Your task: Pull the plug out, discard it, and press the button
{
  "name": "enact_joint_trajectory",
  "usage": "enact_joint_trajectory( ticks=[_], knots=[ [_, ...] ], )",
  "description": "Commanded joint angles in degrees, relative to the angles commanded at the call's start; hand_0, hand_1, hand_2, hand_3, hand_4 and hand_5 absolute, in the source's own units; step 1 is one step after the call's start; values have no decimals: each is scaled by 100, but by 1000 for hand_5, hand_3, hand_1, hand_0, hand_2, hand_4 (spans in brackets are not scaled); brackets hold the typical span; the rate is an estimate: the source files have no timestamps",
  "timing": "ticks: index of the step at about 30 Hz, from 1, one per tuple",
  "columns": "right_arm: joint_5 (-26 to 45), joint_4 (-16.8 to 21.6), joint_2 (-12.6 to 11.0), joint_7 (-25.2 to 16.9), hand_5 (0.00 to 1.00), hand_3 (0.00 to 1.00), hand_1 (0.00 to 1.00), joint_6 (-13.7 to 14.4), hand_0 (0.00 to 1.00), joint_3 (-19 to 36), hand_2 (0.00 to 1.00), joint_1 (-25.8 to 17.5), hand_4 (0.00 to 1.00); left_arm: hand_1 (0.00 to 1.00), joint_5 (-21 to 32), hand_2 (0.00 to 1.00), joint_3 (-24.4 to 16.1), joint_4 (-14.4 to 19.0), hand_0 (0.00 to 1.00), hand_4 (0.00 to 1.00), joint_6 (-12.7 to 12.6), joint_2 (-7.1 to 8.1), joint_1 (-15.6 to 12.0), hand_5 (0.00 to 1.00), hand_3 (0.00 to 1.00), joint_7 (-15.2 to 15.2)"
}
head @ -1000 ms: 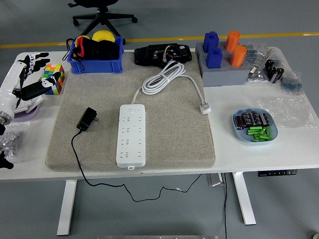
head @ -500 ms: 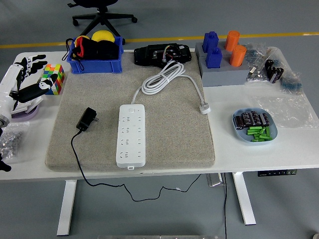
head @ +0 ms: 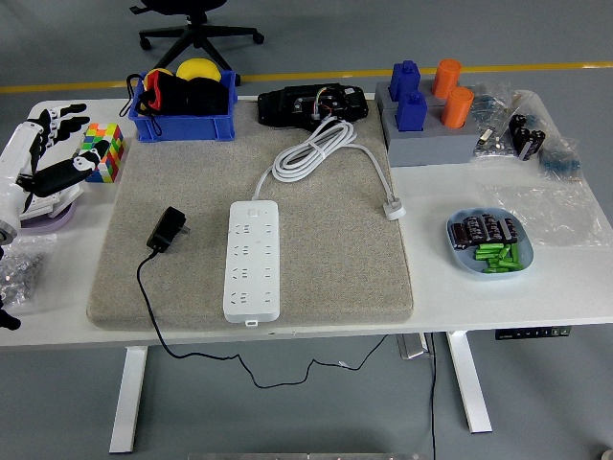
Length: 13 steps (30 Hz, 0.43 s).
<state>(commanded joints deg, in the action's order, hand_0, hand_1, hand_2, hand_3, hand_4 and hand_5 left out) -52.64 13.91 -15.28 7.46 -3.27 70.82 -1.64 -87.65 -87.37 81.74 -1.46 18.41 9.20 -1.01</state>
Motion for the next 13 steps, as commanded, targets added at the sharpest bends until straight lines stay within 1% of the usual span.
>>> enact_joint_trajectory(
  ticks=[13],
  knots=[
    [-11,0,6,8,656,671,681,-5,726,27,669,1,760,833,-15,796,-29,22,853,732,13,2,3,266,829,-19]
  ],
)
